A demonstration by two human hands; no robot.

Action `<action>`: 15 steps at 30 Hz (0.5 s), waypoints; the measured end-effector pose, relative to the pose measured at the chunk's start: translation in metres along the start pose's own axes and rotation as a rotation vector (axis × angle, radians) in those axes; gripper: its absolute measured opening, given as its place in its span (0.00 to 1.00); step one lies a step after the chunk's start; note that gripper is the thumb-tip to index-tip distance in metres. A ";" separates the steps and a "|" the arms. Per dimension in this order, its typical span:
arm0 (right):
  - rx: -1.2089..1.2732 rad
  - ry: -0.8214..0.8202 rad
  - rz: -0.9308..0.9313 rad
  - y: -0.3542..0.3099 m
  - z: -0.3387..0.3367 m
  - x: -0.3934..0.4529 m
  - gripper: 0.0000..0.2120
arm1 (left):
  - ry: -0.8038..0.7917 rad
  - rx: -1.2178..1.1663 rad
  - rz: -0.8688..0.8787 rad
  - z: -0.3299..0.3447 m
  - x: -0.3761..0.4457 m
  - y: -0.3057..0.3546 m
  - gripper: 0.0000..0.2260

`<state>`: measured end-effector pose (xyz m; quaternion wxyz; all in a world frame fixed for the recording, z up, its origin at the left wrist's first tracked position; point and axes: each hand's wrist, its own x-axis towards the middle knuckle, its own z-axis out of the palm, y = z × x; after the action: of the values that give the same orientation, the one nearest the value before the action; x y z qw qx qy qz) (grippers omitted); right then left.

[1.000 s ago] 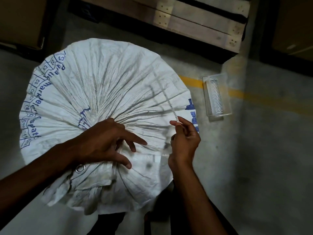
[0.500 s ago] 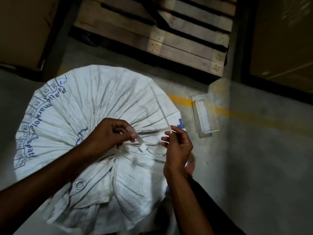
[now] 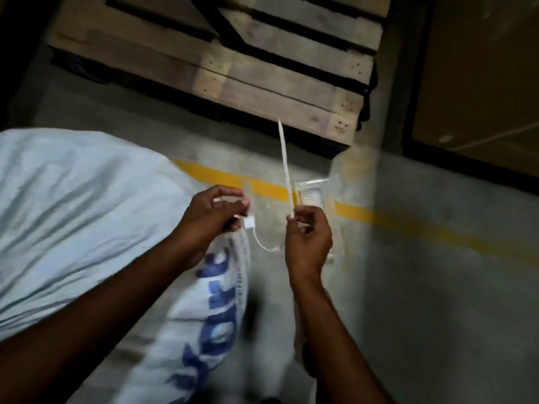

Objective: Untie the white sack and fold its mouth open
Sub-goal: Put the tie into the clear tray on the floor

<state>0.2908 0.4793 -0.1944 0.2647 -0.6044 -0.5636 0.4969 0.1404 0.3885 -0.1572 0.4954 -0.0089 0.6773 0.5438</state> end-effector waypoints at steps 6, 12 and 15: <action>-0.118 0.023 0.008 0.066 -0.059 0.104 0.13 | -0.017 0.053 0.012 0.133 0.068 -0.044 0.04; -0.187 0.043 0.013 0.121 -0.072 0.156 0.13 | 0.112 0.098 0.157 0.171 0.117 -0.096 0.03; -0.221 0.041 -0.006 0.149 -0.073 0.175 0.12 | 0.114 0.155 0.207 0.184 0.140 -0.127 0.05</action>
<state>0.3957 0.6286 -0.3518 0.2094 -0.6383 -0.6111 0.4186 0.2610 0.5481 -0.3301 0.3967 0.0683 0.7416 0.5367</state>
